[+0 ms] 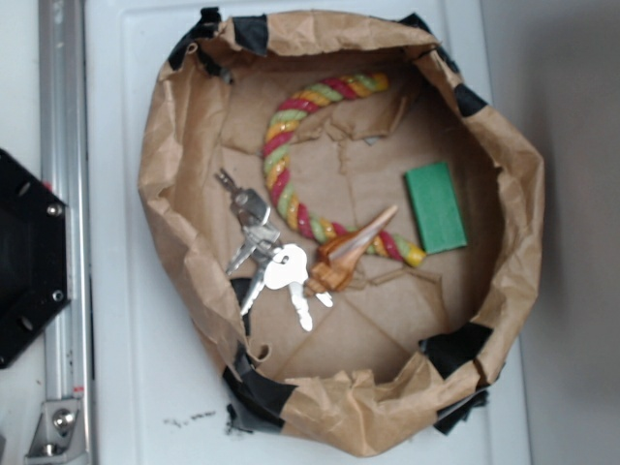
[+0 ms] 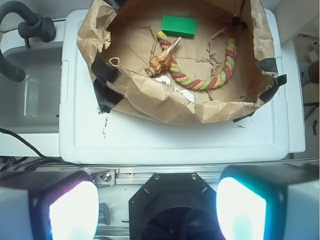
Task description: Grab the shell.
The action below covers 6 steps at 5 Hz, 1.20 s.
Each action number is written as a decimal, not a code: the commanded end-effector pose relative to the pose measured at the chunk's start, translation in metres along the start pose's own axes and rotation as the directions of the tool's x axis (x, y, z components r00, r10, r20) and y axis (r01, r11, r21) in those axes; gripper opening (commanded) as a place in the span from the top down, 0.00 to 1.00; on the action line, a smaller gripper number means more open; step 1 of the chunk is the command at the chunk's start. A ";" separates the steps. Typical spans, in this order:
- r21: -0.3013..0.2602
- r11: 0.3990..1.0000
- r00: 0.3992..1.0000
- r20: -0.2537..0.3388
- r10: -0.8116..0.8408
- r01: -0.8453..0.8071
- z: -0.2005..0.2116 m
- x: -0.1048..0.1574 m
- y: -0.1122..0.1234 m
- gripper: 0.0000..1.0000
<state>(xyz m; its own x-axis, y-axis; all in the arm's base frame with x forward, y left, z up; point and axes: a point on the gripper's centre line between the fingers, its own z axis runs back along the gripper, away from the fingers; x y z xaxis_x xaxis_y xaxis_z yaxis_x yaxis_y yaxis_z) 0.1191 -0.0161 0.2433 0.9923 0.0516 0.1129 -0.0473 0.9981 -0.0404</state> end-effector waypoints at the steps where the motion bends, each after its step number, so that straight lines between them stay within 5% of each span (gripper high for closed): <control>1: 0.000 1.000 1.000 0.000 0.000 0.000 0.000 0.000 0.000 0.00; 2: 0.008 0.998 0.998 -0.039 0.056 -0.056 -0.054 0.045 0.016 0.00; 4: -0.035 0.901 0.898 0.078 0.434 -0.432 -0.091 0.123 0.046 0.00; 5: -0.018 0.860 0.853 0.112 0.509 -0.511 -0.131 0.130 0.054 0.00; 6: -0.044 0.893 0.894 0.003 0.448 -0.447 -0.171 0.125 0.038 0.00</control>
<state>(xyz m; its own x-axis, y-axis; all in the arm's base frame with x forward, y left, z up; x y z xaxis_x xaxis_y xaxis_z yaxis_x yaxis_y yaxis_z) 0.2572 0.0151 0.0755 0.8655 0.4989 0.0453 -0.4917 0.8633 -0.1136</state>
